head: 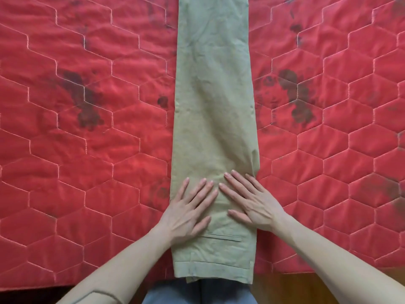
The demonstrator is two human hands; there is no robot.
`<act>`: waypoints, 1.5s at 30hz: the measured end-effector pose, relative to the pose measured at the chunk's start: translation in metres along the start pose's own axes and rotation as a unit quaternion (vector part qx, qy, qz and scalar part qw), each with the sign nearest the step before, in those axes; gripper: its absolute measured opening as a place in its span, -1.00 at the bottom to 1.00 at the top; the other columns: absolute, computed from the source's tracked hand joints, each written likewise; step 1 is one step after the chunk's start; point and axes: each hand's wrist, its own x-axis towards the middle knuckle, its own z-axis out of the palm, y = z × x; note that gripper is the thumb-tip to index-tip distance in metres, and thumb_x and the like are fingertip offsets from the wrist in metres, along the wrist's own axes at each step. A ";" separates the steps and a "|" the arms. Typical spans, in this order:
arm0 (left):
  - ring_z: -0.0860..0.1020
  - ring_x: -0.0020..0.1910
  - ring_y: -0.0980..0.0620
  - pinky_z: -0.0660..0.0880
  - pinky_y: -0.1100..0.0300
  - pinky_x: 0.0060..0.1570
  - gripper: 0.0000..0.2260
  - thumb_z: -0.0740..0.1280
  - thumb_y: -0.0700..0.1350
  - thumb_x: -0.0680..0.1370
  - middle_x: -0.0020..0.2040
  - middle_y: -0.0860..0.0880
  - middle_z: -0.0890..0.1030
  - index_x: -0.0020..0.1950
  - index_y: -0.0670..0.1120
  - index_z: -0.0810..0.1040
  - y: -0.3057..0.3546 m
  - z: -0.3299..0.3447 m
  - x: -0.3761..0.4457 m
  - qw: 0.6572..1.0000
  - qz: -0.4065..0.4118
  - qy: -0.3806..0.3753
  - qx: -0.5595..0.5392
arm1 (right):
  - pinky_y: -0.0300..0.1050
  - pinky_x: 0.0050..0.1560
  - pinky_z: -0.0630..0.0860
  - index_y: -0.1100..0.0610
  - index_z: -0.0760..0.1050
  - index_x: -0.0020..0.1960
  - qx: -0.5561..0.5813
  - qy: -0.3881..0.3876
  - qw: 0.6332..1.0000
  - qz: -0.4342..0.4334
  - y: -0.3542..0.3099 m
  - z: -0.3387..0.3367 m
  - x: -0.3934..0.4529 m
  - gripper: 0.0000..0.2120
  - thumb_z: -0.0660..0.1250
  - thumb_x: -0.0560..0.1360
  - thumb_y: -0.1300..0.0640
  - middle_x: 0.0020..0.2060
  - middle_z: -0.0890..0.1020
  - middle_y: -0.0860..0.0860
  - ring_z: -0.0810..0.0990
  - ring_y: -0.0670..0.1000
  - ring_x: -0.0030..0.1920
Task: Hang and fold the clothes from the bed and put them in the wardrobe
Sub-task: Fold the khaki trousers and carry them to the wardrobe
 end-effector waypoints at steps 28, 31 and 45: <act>0.14 0.66 0.10 0.11 0.10 0.63 -0.25 0.33 0.26 0.61 0.66 0.07 0.24 0.68 -0.05 0.17 -0.029 -0.038 -0.051 0.951 0.045 -0.123 -0.279 | -0.02 0.52 0.34 0.05 0.51 0.47 0.321 0.041 0.946 0.009 -0.021 -0.022 -0.052 -0.63 0.31 0.68 0.06 0.47 0.52 -0.13 0.42 -0.10 0.52; 0.57 0.33 0.17 0.56 0.05 0.26 -0.57 0.37 0.09 0.62 0.36 0.17 0.59 0.48 0.04 0.48 -0.022 -0.055 -0.057 0.914 -0.092 -0.022 -0.394 | 0.03 0.17 0.58 -0.08 0.64 0.16 0.442 0.091 0.878 0.161 -0.032 -0.031 -0.044 -0.70 0.48 0.50 0.21 0.07 0.72 -0.17 0.67 -0.14 0.09; 0.46 -0.25 0.12 0.45 0.00 -0.21 -0.67 0.41 0.06 0.62 -0.30 -0.03 0.58 -0.18 -0.17 0.57 -0.019 -0.046 0.017 0.727 -0.418 0.184 -0.513 | 0.09 -0.21 0.47 -0.10 0.48 -0.16 0.373 0.170 0.783 0.467 -0.027 -0.029 0.025 -0.68 0.25 0.59 -0.31 -0.44 0.50 -0.08 0.48 0.06 -0.32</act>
